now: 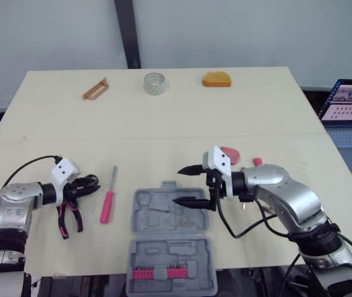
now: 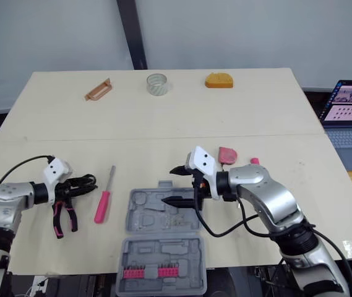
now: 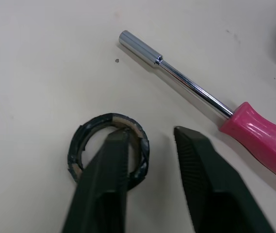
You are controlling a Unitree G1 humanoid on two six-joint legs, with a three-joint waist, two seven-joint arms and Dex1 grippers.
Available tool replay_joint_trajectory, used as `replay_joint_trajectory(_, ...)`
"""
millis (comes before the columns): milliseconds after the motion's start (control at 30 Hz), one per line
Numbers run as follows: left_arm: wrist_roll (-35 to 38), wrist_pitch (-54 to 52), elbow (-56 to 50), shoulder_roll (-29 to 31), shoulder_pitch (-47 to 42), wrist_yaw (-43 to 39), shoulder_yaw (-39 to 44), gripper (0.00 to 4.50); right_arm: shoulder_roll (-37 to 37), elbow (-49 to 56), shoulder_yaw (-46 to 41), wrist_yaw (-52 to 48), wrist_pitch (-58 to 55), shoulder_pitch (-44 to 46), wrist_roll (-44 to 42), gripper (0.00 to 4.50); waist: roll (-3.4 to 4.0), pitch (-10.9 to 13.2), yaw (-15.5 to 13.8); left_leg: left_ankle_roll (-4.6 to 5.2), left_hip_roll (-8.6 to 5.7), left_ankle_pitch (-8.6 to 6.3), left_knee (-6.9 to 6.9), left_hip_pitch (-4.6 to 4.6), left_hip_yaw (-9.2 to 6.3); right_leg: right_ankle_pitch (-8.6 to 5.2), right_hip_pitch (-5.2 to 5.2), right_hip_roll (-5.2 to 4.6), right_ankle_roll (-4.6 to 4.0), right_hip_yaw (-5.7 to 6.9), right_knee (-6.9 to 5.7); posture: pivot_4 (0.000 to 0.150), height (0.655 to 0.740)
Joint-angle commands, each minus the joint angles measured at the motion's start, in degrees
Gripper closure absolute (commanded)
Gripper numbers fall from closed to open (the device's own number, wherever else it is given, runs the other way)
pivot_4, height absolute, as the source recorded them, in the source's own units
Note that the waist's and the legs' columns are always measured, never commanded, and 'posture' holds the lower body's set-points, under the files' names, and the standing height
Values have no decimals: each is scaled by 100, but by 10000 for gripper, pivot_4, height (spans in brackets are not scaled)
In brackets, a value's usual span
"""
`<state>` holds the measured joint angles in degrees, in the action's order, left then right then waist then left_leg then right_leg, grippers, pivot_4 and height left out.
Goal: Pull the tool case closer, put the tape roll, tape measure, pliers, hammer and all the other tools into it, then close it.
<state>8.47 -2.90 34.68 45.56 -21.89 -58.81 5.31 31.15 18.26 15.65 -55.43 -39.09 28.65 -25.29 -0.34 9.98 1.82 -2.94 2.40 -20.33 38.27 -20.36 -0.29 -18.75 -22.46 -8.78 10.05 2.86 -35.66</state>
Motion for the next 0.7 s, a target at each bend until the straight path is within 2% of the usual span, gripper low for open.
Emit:
replay_joint_trajectory(33,-11,15,27,3,-34,18,21,44482,-3,276,-131,46,2,-21,-106,0,0,0,0,0,0,0,0,0,0,0,0,0,0,0,0,1500,7400)
replay_joint_trajectory(533,82,-73,-23,91,24,-14,126,44482,17,210,-294,-13,139,53,-135,0,0,0,-1,0,1,0,0,0,1,0,0,0,0,1,0,1500,7400)
replay_joint_trajectory(700,207,-391,-465,223,34,-182,196,44482,54,179,-455,-62,234,80,-159,0,0,0,-2,0,1,0,0,0,1,0,0,0,-1,2,0,1500,7400)
